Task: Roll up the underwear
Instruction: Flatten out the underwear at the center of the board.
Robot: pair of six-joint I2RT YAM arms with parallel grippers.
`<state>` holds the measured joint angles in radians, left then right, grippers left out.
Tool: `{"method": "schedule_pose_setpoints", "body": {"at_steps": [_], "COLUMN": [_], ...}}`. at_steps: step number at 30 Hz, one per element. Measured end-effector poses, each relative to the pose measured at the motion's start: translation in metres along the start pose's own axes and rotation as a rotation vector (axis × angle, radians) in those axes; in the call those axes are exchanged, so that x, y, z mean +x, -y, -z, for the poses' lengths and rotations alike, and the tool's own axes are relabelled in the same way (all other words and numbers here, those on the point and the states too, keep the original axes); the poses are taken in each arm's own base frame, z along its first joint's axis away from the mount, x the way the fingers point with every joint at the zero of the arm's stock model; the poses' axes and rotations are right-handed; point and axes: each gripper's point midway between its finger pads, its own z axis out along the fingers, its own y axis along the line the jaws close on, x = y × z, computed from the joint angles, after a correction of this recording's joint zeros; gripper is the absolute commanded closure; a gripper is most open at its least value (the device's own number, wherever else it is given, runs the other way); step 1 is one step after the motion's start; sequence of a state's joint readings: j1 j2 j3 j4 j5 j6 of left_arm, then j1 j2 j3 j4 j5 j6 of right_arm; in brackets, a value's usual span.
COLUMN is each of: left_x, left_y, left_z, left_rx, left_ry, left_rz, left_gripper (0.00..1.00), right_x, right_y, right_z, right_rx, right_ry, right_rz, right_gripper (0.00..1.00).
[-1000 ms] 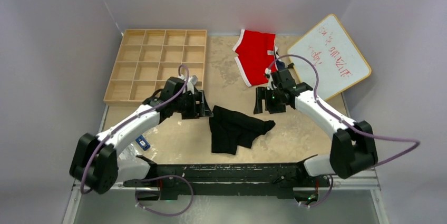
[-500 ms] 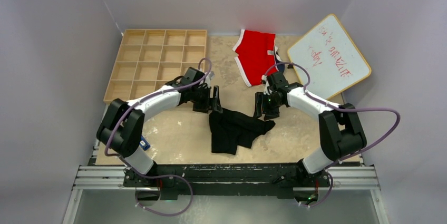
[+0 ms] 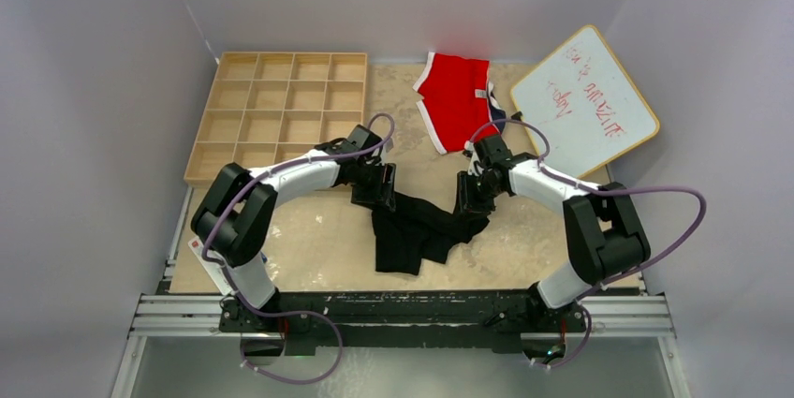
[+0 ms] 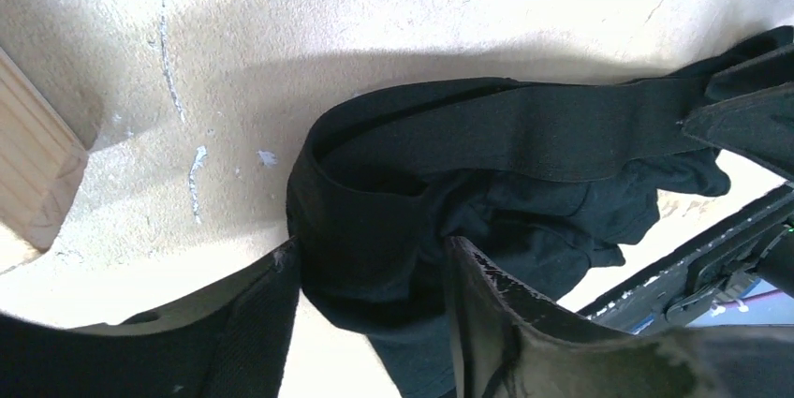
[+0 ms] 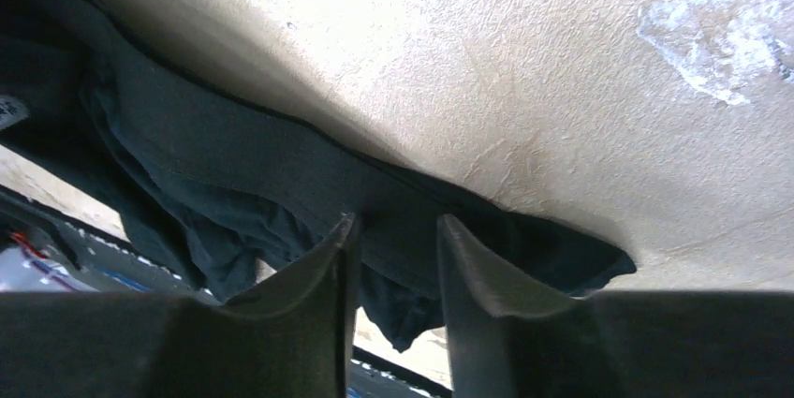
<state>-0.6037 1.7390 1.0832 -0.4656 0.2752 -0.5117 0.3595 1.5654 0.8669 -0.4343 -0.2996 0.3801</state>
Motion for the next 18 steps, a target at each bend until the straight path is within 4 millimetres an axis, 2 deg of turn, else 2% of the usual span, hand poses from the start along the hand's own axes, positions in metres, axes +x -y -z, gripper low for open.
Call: {"method": "schedule_pose_setpoints", "body": {"at_steps": [4,7,8,9,11,13,15,18], "left_x": [0.000,-0.001,-0.001,-0.001,0.000,-0.001,-0.002,-0.004], "left_y": [0.000,0.005,0.007,0.008,0.011,0.013,0.015,0.017], "left_z": [-0.001,-0.002,-0.002,-0.002,-0.001,0.004,0.012,0.022], "left_rx": [-0.003,0.013,0.017,0.018,0.019,0.020,0.024,0.029], "left_ry": [0.000,0.007,0.010,0.010,0.017,0.033,0.057,0.089], "left_rz": [0.000,-0.010,-0.016,-0.022,-0.034,-0.043,-0.049,-0.057], "left_gripper": [0.77,0.98,1.00,1.00,1.00,1.00,1.00,1.00], "right_x": [-0.002,-0.007,-0.010,-0.013,-0.019,-0.025,-0.028,-0.025], "right_y": [-0.003,-0.007,-0.010,-0.013,-0.016,-0.016,-0.014,-0.008], "right_z": [0.000,0.009,0.015,0.022,0.034,0.045,0.050,0.046], "right_rx": [-0.013,-0.025,-0.033,-0.040,-0.036,-0.017,0.001,0.021], "right_ry": [0.008,0.045,0.069,0.096,0.150,0.197,0.220,0.206], "right_rz": [0.006,0.024,0.034,0.043,0.057,0.056,0.053,0.031], "right_gripper": [1.00,1.00,1.00,0.95,0.70,0.53,0.49,0.49]}}
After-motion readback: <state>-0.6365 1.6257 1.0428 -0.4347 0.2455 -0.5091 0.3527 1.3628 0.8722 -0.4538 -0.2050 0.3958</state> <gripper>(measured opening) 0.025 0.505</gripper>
